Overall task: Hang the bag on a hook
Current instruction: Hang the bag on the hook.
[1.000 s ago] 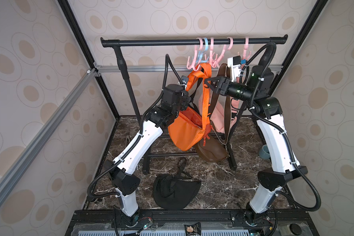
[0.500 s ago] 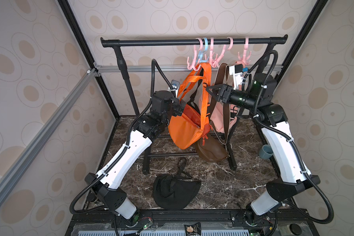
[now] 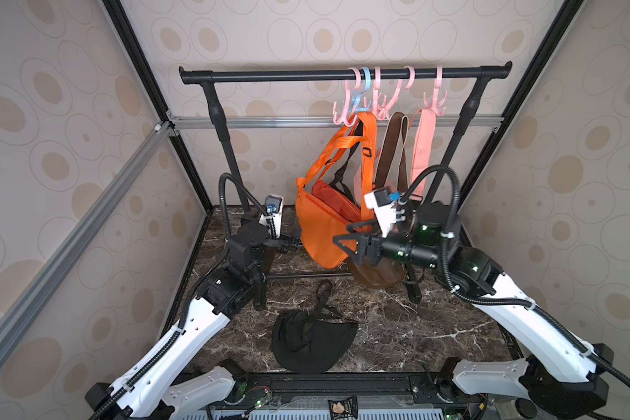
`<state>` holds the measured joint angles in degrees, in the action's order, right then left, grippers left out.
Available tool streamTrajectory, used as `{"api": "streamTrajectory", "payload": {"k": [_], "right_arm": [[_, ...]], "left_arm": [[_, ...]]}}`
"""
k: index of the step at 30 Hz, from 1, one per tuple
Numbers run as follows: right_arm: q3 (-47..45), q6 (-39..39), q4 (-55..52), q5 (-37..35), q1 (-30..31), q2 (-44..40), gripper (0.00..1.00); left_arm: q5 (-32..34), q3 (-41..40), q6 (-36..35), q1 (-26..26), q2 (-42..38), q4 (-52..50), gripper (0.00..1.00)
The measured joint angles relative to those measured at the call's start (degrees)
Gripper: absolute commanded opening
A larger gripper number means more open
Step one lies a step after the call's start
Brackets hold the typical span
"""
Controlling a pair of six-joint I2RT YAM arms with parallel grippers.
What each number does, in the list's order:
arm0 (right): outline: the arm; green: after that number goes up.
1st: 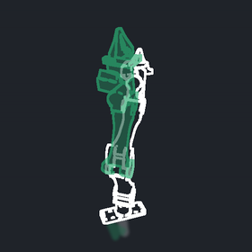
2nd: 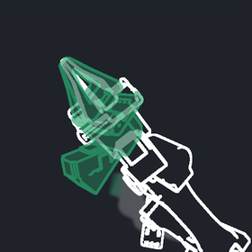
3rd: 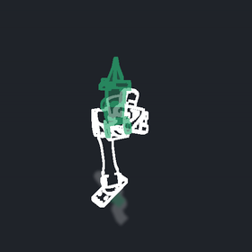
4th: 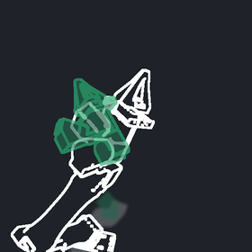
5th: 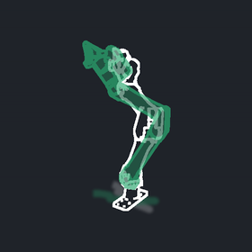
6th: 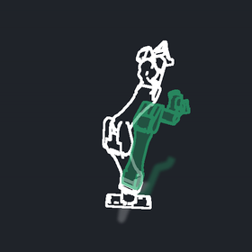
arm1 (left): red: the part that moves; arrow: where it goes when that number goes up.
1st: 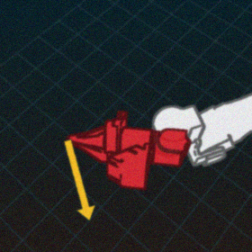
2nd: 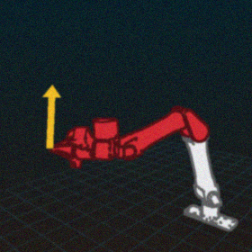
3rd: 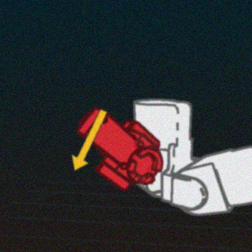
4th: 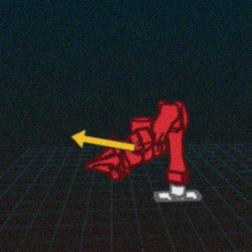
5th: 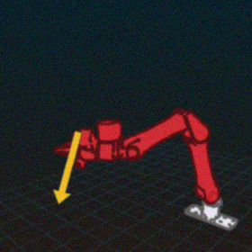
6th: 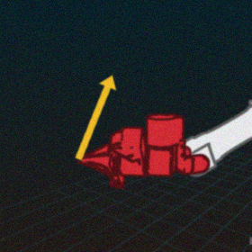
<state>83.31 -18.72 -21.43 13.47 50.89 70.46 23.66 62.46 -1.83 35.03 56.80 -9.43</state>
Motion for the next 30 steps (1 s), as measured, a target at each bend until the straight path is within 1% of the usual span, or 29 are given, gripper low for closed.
{"api": "streamTrajectory", "payload": {"k": [2, 3, 5, 8, 10, 13, 16, 19, 24, 27, 30], "right_arm": [[-5.3, 1.2, 0.1, -1.4, 3.9, 0.5, 0.72], [-7.7, 1.2, 0.2, -1.7, 4.9, 0.7, 0.72], [-14.5, 0.6, 1.0, -1.5, 6.0, 1.0, 0.71], [-20.3, -1.2, 1.2, -0.6, 6.6, 4.6, 0.70], [-22.1, -2.5, 1.8, 0.0, 7.1, 8.4, 0.70], [-25.8, -5.5, 6.1, 2.0, 7.3, 13.0, 0.70], [-25.8, -8.5, 8.7, 5.3, 7.3, 19.7, 0.70], [-25.5, -11.4, 11.6, 8.0, 7.3, 26.0, 0.72], [-25.4, -15.3, 13.8, 10.7, 6.9, 29.9, 0.74], [-25.0, -17.0, 16.1, 12.7, 6.0, 31.9, 0.66], [-24.9, -18.0, 18.4, 14.2, 4.8, 33.9, 0.50]], "left_arm": [[0.9, -4.9, 0.7, 0.0, -2.7, 0.4, 1.00], [1.2, -6.8, 1.1, 0.0, -3.8, 0.6, 1.00], [1.8, -11.4, 2.1, 0.0, -6.4, 1.3, 1.00], [2.6, -16.5, 3.5, 0.0, -9.2, 2.1, 1.00], [2.9, -18.2, 4.0, 0.0, -9.7, 2.2, 1.00], [3.3, -19.3, 4.2, 0.0, -9.7, 3.0, 1.00], [3.7, -19.6, 4.2, 0.0, -9.8, 4.0, 1.00], [3.8, -20.3, 4.2, 0.0, -10.1, 4.7, 1.00], [3.9, -20.7, 4.1, 0.0, -10.1, 5.1, 1.00], [3.9, -20.7, 4.1, -0.1, -10.1, 5.5, 1.00], [3.9, -20.7, 4.1, 0.0, -10.1, 5.7, 1.00]]}}
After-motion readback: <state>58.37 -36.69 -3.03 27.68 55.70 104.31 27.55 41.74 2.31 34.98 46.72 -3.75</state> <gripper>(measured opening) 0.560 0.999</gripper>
